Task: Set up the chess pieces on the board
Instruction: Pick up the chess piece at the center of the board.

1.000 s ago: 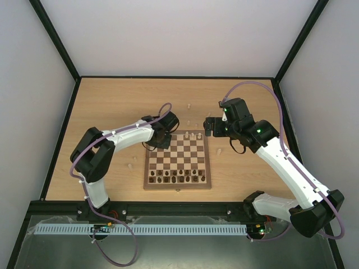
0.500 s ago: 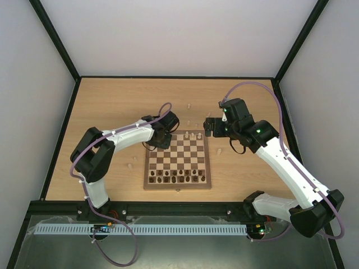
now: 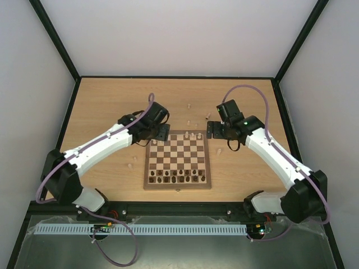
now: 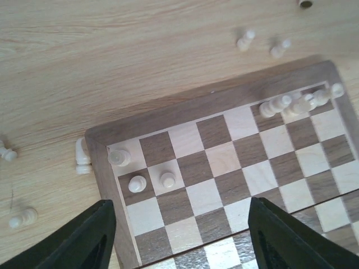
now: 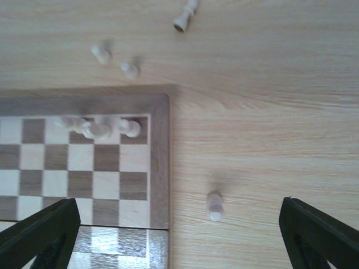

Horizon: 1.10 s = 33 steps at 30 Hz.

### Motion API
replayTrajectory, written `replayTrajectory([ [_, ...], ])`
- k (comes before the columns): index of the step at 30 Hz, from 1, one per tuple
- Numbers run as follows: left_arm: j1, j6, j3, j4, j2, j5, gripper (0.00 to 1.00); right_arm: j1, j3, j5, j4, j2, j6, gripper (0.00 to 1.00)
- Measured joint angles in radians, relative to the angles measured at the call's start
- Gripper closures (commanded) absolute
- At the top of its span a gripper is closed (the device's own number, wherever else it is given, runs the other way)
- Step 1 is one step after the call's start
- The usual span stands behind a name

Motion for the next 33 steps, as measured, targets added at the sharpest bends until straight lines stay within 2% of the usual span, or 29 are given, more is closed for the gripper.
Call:
replayTrajectory([
  [1, 0.0, 0.003, -0.008, 0.005, -0.023, 0.0, 0.2, -0.002, -0.013, 0.0, 0.0, 0.013, 0.005, 0.13],
  [2, 0.0, 0.006, -0.015, 0.01, -0.042, 0.002, 0.06, -0.003, -0.02, -0.002, -0.001, 0.023, 0.009, 0.18],
  [3, 0.0, 0.01, -0.023, 0.013, -0.059, 0.003, 0.01, -0.004, -0.027, -0.007, -0.001, 0.034, 0.016, 0.22],
  [10, 0.0, 0.015, -0.082, 0.039, -0.106, 0.026, 0.01, -0.004, -0.085, -0.055, -0.013, 0.057, 0.073, 0.37],
  [17, 0.0, 0.021, -0.121, 0.057, -0.126, 0.05, 0.01, 0.003, -0.18, -0.045, -0.047, 0.059, 0.134, 0.37],
  [25, 0.0, 0.023, -0.121, 0.082, -0.137, 0.074, 0.01, 0.009, -0.197, -0.029, -0.04, 0.105, 0.159, 0.42],
  [28, 0.0, 0.023, -0.122, 0.085, -0.138, 0.079, 0.01, 0.009, -0.199, -0.029, -0.03, 0.14, 0.157, 0.5],
  [33, 0.0, 0.023, -0.122, 0.085, -0.138, 0.08, 0.01, 0.009, -0.198, -0.015, -0.016, 0.193, 0.153, 0.51],
])
